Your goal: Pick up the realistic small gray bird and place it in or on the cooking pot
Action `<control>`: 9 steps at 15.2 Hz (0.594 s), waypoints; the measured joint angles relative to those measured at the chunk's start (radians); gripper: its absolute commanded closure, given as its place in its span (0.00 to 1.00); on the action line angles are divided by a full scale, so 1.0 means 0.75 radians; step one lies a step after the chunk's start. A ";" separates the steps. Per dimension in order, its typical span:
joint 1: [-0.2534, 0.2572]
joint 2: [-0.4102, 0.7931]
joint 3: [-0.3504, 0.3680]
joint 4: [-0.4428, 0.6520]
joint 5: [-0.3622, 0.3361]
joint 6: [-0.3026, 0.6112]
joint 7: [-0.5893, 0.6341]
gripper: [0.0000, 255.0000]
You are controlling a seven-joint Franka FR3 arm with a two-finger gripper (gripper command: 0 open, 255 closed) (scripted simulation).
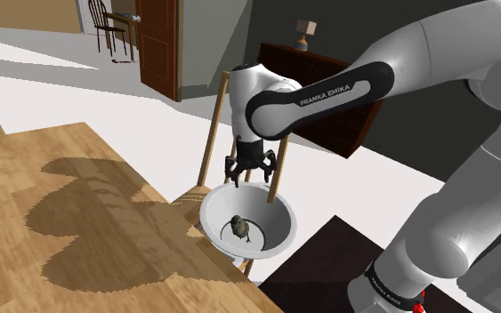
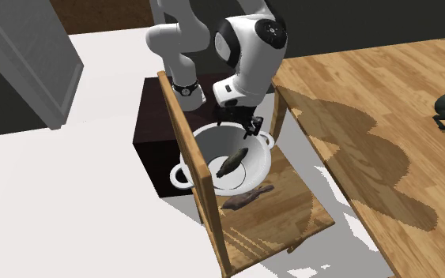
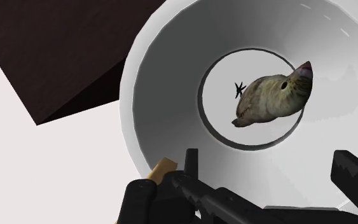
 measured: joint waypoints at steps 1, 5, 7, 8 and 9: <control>0.002 -0.010 0.001 0.025 0.006 -0.034 -0.002 0.00; 0.002 -0.022 0.001 0.091 0.012 -0.111 -0.012 0.00; 0.002 -0.022 0.001 0.094 0.012 -0.115 -0.012 0.00; 0.002 -0.022 0.001 0.095 0.012 -0.116 -0.012 0.00; 0.002 -0.022 0.001 0.095 0.012 -0.117 -0.012 0.00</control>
